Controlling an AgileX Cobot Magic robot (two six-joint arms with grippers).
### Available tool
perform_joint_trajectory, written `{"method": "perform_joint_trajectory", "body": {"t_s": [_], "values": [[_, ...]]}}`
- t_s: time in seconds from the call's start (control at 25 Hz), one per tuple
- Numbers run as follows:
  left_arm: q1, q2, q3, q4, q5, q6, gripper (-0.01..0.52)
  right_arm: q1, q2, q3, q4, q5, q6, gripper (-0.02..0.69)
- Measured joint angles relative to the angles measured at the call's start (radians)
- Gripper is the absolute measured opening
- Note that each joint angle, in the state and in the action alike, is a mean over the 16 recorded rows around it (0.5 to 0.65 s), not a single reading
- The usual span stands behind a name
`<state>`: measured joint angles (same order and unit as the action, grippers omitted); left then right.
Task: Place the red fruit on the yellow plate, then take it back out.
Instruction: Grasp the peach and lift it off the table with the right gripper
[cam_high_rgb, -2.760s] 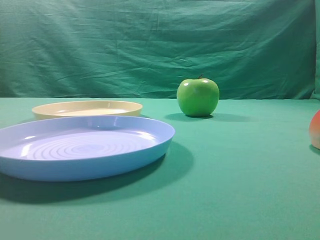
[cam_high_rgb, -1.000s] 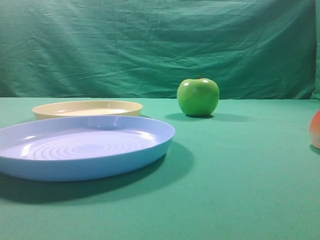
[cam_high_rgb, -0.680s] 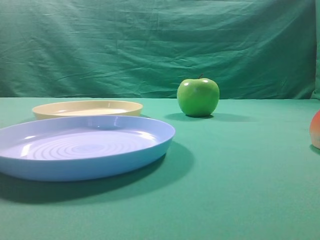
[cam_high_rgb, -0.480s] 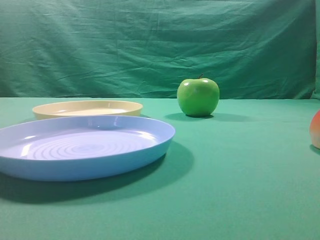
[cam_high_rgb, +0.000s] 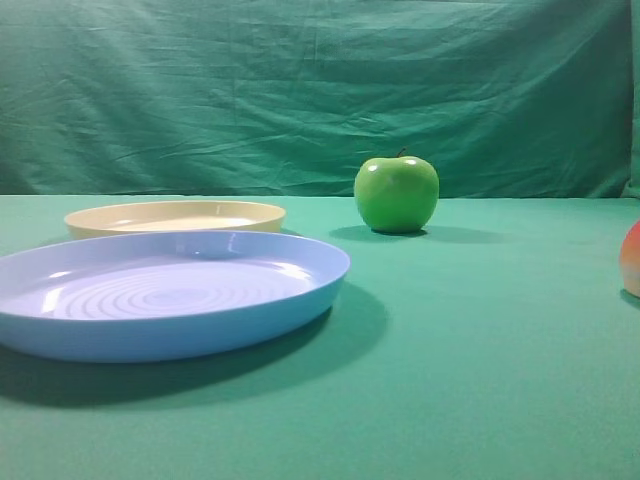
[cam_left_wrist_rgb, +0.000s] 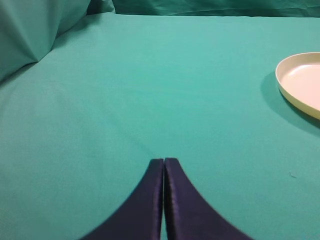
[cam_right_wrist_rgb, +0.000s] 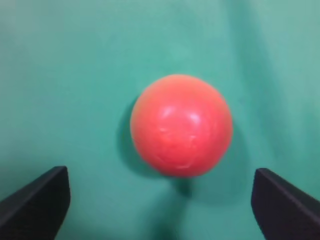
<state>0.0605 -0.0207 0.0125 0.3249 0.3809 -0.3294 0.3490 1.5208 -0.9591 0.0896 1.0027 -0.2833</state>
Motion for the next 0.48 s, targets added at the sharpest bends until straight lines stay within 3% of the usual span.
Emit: {"method": "perform_joint_trajectory", "body": {"t_s": [0.28,0.48], "values": [[0.0,0.0,0.0,0.0,0.0,0.0,0.0,0.0,0.119,-0.004,-0.027,-0.091,0.006,0.613],[0.0,0.0,0.0,0.0,0.0,0.0,0.0,0.0,0.174,-0.01,-0.04,-0.128,0.011,0.524]]}}
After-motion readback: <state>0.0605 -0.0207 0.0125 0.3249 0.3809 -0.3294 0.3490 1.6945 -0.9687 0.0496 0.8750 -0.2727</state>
